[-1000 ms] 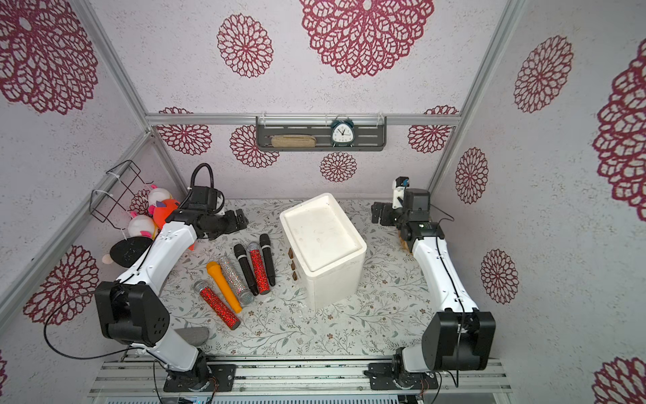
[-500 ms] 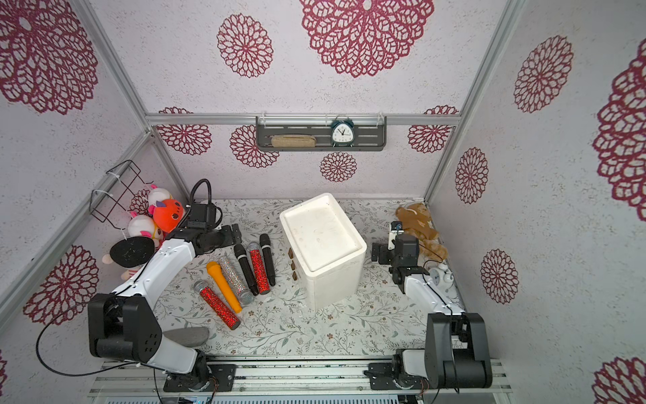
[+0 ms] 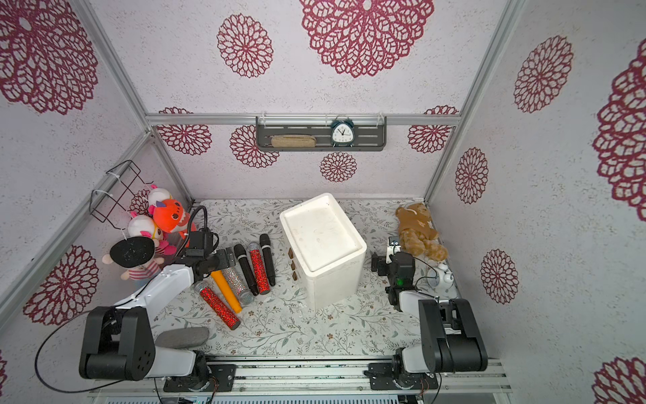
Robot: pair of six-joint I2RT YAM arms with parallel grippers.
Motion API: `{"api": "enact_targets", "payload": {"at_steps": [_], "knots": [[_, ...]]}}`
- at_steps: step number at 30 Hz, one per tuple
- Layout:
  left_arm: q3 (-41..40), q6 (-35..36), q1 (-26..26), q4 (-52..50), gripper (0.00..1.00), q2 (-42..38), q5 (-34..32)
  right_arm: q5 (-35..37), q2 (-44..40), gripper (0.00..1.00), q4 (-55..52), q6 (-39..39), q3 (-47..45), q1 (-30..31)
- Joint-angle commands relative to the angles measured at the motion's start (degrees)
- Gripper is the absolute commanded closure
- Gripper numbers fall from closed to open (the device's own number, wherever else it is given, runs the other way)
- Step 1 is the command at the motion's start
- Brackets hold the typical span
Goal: Take the microphone out of the drawer
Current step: Reset both arms
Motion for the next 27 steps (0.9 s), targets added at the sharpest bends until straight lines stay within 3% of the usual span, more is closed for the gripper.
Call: {"api": "enact_targets", "payload": {"at_steps": [1, 12, 19, 22, 25, 27], "knots": [[-2.18, 3.28, 0.25, 11.50, 0.03, -2.64, -5.06, 2.15, 1.26, 0.01, 8.81, -2.06, -0.74, 0.75], [-8.67, 7.73, 0.32, 27.79, 0.03, -3.49, -10.21, 3.47, 2.46, 0.01, 10.25, -2.62, -1.10, 1.61], [-11.99, 11.86, 1.21, 43.27, 0.03, 5.51, -17.32, 2.79, 2.55, 0.01, 9.72, -2.30, -0.74, 1.15], [-10.43, 14.42, 2.09, 45.29, 0.03, 8.25, -15.24, 2.59, 2.86, 0.01, 9.93, -0.99, -0.69, 0.27], [-10.64, 12.28, 3.99, 49.43, 0.03, 10.76, -15.63, 1.35, 3.38, 0.01, 9.71, 0.16, -0.29, -1.04], [-10.33, 10.95, 6.26, 46.89, 0.03, 9.98, -10.35, 0.63, 3.85, 0.01, 8.58, 0.50, 0.52, -1.46]]}}
